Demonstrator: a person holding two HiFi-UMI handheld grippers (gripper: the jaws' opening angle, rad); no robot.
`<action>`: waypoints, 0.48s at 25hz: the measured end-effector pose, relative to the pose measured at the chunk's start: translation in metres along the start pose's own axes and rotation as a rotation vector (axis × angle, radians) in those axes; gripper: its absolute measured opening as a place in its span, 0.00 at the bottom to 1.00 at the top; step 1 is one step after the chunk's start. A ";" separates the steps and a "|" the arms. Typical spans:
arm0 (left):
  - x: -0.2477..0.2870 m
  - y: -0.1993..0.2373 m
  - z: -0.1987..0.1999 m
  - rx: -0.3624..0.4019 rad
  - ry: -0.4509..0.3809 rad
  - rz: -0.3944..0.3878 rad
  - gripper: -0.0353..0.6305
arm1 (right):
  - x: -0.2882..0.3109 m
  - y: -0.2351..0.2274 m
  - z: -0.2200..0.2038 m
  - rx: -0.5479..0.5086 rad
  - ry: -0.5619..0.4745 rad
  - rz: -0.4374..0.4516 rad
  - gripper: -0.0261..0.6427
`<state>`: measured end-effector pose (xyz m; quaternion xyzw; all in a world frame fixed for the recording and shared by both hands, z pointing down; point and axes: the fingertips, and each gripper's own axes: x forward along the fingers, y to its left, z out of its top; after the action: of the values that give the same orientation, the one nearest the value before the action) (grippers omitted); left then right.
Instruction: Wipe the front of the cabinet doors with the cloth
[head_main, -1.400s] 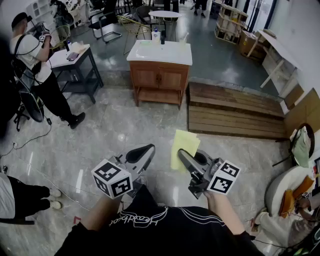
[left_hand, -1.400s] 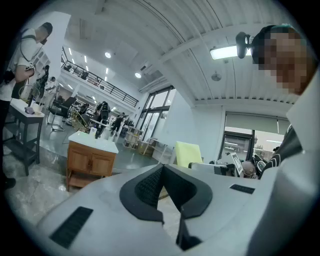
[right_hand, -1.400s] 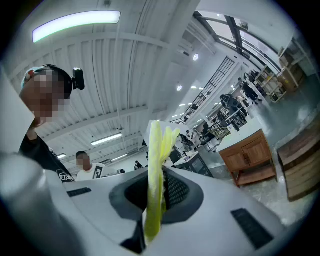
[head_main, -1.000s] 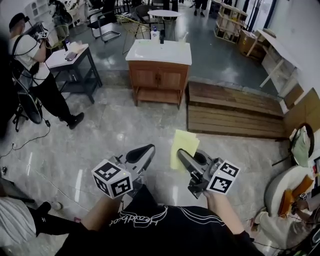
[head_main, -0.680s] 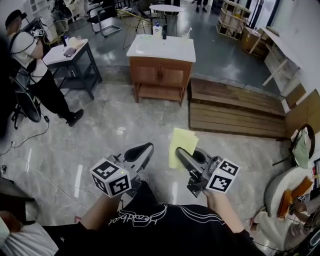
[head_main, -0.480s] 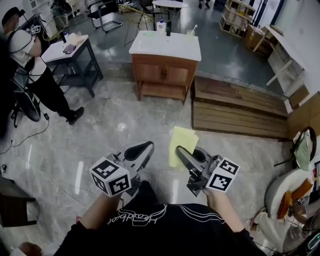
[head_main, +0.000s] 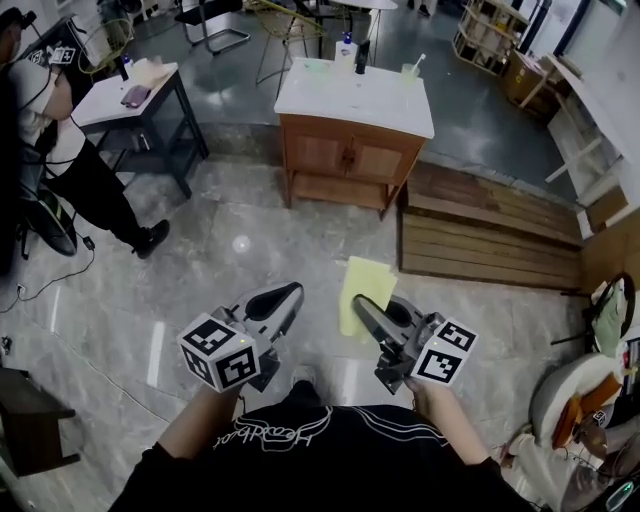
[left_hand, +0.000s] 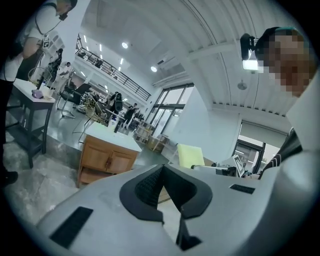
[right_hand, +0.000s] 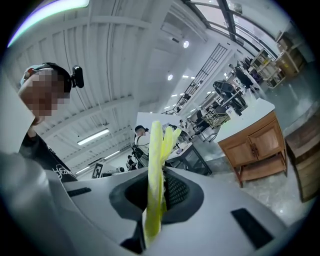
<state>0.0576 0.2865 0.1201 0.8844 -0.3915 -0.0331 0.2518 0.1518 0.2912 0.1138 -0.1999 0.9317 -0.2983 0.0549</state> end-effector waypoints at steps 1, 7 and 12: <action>0.000 0.012 0.005 -0.006 0.001 0.000 0.06 | 0.009 -0.003 0.002 -0.005 0.003 -0.007 0.10; 0.007 0.050 0.031 0.000 0.008 -0.013 0.06 | 0.042 -0.021 0.012 -0.005 0.000 -0.034 0.10; 0.021 0.068 0.047 0.005 0.002 -0.015 0.06 | 0.059 -0.038 0.030 -0.020 -0.009 -0.036 0.10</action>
<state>0.0140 0.2138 0.1140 0.8881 -0.3846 -0.0331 0.2497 0.1171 0.2233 0.1123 -0.2183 0.9307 -0.2890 0.0518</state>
